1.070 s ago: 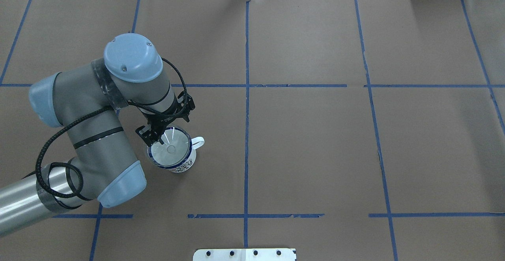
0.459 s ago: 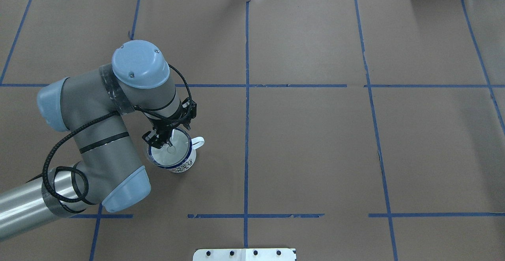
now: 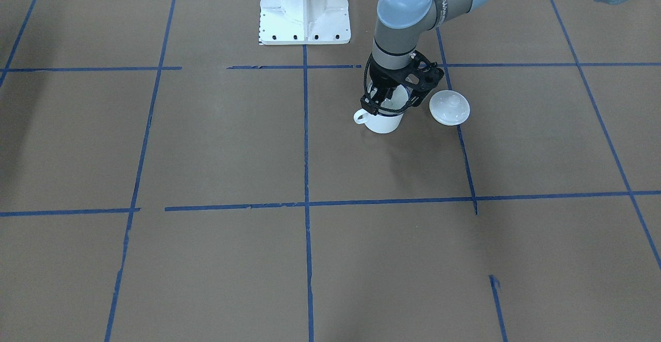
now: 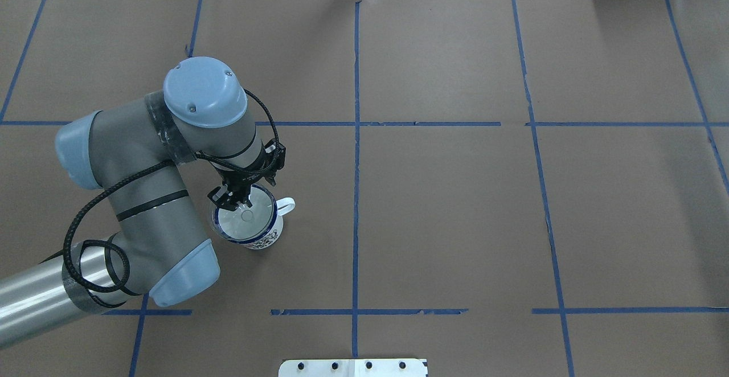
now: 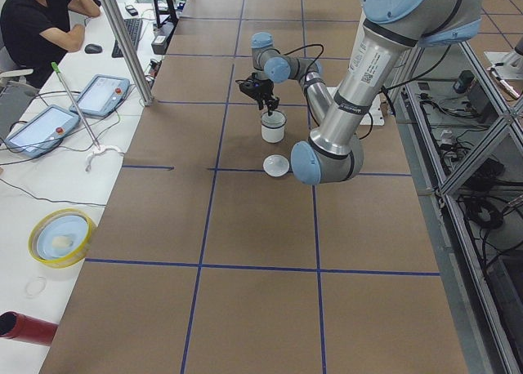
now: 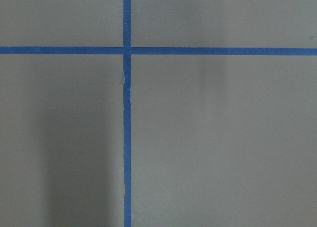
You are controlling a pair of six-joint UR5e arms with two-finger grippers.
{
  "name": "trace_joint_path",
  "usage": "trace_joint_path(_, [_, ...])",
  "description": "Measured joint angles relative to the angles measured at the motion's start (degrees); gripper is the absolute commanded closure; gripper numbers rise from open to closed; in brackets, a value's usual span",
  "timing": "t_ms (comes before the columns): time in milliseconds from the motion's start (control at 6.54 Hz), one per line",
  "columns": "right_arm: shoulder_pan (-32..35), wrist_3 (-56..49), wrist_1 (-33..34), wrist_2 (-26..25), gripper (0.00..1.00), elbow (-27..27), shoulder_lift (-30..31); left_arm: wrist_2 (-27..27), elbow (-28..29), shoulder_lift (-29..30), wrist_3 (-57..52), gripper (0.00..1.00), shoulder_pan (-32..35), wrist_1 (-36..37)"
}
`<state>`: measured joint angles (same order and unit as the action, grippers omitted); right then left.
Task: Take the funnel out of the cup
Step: 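Lower the left gripper and close it on the funnel stem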
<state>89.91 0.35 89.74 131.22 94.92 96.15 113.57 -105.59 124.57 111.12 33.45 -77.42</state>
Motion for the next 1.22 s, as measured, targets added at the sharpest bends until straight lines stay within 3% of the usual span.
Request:
trace_joint_path(306, [0.0, 0.0, 0.0, 0.0, 0.0, -0.01, 0.0, -0.09, 0.43, 0.16, -0.07, 0.47, -0.04, -0.09])
trace_joint_path(459, [0.0, 0.0, 0.0, 0.0, 0.0, -0.03, 0.0, -0.08, 0.77, 0.18, -0.17, 0.62, -0.15, -0.14])
trace_joint_path(611, [0.0, 0.0, 0.0, 0.0, 0.0, -0.02, 0.0, -0.04, 1.13, 0.21, -0.25, 0.88, -0.35, -0.17])
trace_joint_path(764, [0.0, 0.0, 0.0, 0.0, 0.0, -0.02, 0.0, -0.03, 1.27, 0.23, -0.28, 1.0, -0.47, -0.2])
trace_joint_path(1223, [0.0, 0.0, 0.0, 0.0, 0.0, 0.0, 0.0, -0.5, 0.9, 1.21, -0.4, 1.0, -0.38, 0.11])
